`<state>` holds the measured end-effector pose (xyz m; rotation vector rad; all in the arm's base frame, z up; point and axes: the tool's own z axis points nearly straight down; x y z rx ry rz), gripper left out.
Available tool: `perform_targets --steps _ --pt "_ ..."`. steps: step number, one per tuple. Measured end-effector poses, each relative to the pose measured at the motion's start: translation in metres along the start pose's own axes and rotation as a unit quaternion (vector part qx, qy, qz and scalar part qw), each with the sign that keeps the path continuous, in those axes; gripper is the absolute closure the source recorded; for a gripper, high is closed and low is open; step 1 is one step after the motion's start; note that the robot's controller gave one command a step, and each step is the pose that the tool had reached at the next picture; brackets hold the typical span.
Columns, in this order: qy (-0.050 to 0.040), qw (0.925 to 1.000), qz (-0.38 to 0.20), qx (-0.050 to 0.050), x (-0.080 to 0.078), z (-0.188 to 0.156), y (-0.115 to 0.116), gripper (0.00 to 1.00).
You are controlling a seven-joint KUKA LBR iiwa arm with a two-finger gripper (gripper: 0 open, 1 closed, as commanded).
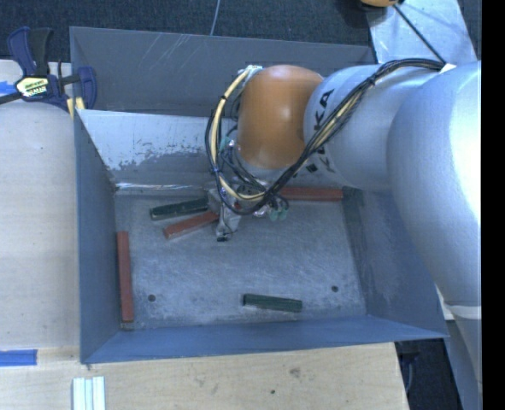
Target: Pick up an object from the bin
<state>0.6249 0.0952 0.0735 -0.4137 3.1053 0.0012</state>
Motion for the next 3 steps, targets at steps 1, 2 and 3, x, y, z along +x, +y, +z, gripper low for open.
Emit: perform_targets --steps 1,2,3 --pt "-0.0009 0.999 -0.044 0.002 0.01 -0.002 0.027 1.0" --pt "0.0059 0.9965 -0.083 -0.001 0.019 -0.053 0.048 1.0" --pt "0.0039 0.9952 -0.098 -0.001 0.014 -0.123 0.044 1.0"
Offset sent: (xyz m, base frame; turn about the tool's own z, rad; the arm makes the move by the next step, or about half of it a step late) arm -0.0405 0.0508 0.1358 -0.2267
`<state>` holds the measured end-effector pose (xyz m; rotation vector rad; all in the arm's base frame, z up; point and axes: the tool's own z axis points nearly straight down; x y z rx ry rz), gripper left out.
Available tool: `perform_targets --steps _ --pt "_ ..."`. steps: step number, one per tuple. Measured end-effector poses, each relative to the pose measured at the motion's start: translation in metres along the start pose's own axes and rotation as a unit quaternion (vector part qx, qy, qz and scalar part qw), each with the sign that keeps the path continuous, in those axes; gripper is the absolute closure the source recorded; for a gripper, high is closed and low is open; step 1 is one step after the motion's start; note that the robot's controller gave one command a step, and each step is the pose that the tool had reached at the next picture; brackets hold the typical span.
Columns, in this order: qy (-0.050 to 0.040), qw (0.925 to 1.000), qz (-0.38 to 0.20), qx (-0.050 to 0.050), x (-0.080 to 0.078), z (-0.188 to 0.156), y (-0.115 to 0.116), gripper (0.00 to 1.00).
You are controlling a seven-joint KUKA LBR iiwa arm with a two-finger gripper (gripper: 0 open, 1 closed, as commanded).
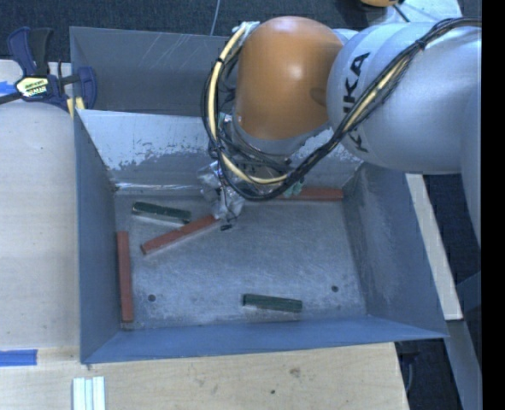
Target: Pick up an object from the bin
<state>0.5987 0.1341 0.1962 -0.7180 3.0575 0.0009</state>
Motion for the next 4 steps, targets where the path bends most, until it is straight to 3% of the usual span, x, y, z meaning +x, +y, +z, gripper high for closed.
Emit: perform_targets --steps 1,2,3,4 --pt "-0.0005 0.9919 -0.127 -0.001 0.028 0.032 0.08 0.0" --pt "-0.0012 0.9921 -0.126 0.0 0.028 0.031 0.079 0.0" --pt "-0.0043 0.9915 -0.13 0.001 -0.006 0.058 0.049 0.0" --pt "-0.0041 0.991 -0.134 0.002 -0.018 0.073 0.037 0.0"
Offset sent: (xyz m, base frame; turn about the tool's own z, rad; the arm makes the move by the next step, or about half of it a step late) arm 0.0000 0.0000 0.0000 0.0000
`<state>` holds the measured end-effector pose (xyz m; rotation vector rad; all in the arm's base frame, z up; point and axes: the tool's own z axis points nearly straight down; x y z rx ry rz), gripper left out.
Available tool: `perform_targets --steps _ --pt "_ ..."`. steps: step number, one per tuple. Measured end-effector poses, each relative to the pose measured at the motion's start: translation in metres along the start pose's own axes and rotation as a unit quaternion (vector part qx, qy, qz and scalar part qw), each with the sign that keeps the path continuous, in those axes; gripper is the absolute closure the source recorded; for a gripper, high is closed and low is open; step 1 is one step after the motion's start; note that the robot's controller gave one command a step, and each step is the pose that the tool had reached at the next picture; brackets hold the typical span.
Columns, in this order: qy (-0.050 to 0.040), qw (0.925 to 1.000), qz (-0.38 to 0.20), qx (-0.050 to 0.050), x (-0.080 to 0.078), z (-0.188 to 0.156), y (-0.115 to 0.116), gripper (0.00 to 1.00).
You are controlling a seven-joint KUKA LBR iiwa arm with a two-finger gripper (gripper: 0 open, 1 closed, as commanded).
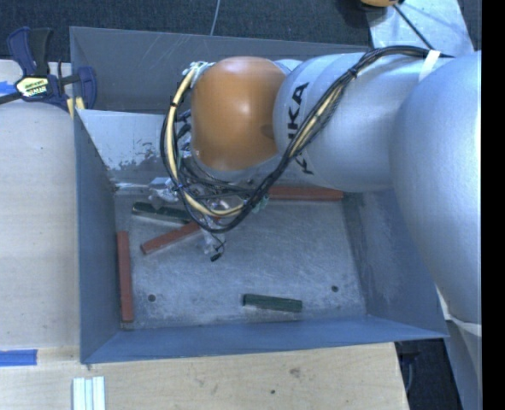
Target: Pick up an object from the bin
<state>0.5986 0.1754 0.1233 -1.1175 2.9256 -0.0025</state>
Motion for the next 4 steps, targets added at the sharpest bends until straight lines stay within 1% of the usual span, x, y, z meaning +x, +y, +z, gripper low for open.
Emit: perform_targets --steps 1,2,3,4 --pt "0.0051 0.9997 -0.025 -0.003 -0.026 -0.024 0.026 0.0" --pt "0.0026 0.9879 -0.155 -0.003 -0.001 0.053 -0.01 1.0" --pt "0.0026 0.988 -0.155 -0.003 -0.001 0.053 -0.01 1.0" --pt "0.0008 0.9855 -0.17 -0.002 0.007 -0.101 -0.008 1.0"
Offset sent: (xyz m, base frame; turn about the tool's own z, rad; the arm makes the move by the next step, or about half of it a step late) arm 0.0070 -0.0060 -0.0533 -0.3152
